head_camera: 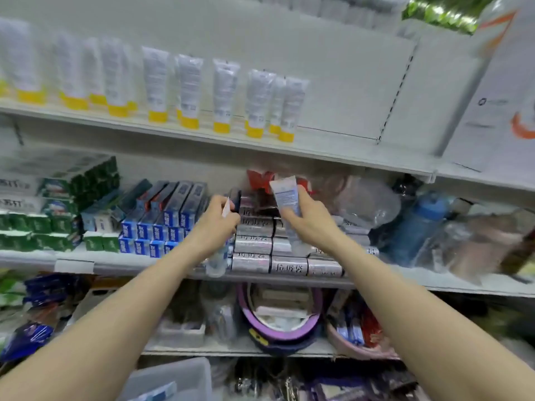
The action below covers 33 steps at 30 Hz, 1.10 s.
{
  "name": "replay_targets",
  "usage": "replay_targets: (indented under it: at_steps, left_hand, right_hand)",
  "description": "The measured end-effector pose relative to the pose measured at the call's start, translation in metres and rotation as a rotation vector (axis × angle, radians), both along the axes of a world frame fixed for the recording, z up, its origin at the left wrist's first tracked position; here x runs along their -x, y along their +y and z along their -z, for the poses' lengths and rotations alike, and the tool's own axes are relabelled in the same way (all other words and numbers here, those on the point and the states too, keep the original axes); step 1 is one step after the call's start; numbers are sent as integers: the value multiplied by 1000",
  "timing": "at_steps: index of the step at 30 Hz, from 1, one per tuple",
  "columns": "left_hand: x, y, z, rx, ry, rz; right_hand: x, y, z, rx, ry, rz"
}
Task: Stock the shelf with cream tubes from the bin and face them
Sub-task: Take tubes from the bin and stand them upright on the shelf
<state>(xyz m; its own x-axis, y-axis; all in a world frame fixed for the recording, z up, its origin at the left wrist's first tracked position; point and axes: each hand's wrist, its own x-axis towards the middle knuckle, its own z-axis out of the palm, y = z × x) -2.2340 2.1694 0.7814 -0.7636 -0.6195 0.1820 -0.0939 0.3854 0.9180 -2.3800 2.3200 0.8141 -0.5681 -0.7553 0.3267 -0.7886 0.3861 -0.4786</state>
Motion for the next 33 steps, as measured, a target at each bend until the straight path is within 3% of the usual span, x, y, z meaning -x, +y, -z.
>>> replay_targets:
  at_steps: [5, 12, 15, 22, 33]
  left_hand:
    - [43, 11, -90, 139, 70, 83]
    - [100, 16, -173, 303, 135, 90]
    - [122, 11, -185, 331, 220, 7]
    - [147, 0, -182, 384, 261, -158]
    - [168, -10, -183, 362, 310, -219]
  right_hand:
    - [57, 24, -95, 181, 39, 89]
    - [155, 20, -181, 409, -95, 73]
    - [191, -1, -187, 417, -113, 8]
    - [252, -79, -164, 349, 75, 96]
    - [276, -150, -148, 409, 158, 97]
